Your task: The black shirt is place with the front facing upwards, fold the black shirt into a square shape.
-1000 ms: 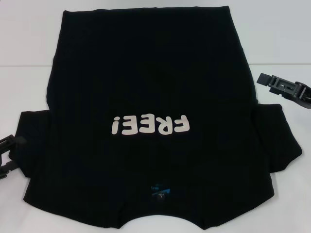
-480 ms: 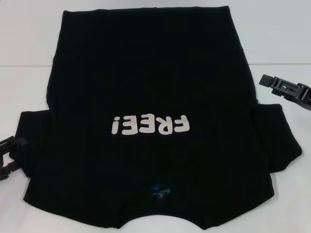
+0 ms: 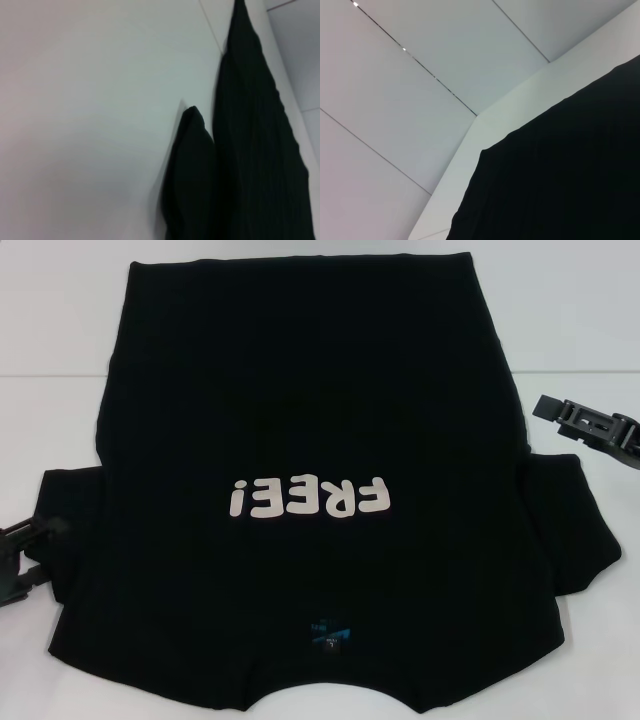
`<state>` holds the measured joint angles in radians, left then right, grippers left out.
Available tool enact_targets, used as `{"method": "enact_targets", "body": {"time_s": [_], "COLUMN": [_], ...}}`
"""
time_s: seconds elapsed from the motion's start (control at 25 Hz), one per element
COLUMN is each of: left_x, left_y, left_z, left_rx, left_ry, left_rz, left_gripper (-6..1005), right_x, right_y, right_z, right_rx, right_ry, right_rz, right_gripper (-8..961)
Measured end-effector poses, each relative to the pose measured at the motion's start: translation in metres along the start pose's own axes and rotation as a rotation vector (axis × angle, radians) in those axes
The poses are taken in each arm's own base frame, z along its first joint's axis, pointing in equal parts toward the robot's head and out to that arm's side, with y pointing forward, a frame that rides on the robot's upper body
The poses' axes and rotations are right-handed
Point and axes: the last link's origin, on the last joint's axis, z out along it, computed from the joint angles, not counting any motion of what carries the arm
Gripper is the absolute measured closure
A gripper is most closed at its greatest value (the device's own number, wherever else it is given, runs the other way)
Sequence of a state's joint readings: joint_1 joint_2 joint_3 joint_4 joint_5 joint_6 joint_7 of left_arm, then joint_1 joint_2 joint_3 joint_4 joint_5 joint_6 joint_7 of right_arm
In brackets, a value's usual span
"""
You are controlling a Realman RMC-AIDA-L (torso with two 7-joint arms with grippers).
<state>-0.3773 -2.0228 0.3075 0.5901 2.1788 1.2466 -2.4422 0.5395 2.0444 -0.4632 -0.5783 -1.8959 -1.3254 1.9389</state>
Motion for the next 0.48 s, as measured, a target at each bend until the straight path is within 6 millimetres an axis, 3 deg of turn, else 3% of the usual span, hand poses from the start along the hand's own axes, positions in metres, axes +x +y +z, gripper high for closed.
{"method": "enact_targets", "body": {"time_s": [0.48], "left_x": [0.0102], "left_y": [0.0102], "left_z": [0.0015], "left_rx": [0.039], "left_ry": [0.005], "left_rz": [0.082], "left_gripper": [187], "right_x": [0.0022], "right_y": [-0.0038], "right_z": [-0.0083], "right_rx": [0.005], "right_ry": [-0.023], "right_rz": [0.019], "right_gripper": [100]}}
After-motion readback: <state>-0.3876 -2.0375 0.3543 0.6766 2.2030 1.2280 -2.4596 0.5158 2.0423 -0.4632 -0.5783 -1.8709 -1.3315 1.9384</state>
